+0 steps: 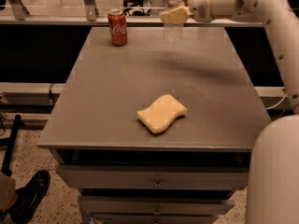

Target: Move water bottle near coke can

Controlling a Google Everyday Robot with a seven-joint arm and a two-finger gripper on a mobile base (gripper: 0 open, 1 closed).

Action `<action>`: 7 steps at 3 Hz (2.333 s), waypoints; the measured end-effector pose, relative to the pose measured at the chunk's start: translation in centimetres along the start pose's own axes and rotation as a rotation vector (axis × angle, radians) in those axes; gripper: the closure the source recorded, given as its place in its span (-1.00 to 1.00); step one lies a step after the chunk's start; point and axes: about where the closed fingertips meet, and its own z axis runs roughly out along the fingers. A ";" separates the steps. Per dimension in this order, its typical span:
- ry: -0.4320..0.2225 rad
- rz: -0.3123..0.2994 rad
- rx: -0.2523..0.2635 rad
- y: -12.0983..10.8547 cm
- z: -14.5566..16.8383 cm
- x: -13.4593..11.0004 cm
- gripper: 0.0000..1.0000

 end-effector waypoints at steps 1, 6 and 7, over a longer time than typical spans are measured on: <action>0.020 0.023 -0.025 1.3 4.0 -0.4 1.00; -0.037 0.039 -0.053 2.8 15.3 -0.2 0.03; -0.028 0.034 -0.064 3.0 16.2 0.1 -0.43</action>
Offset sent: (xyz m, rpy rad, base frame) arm 0.0360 0.1067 -0.0376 -0.0047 0.1121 0.0014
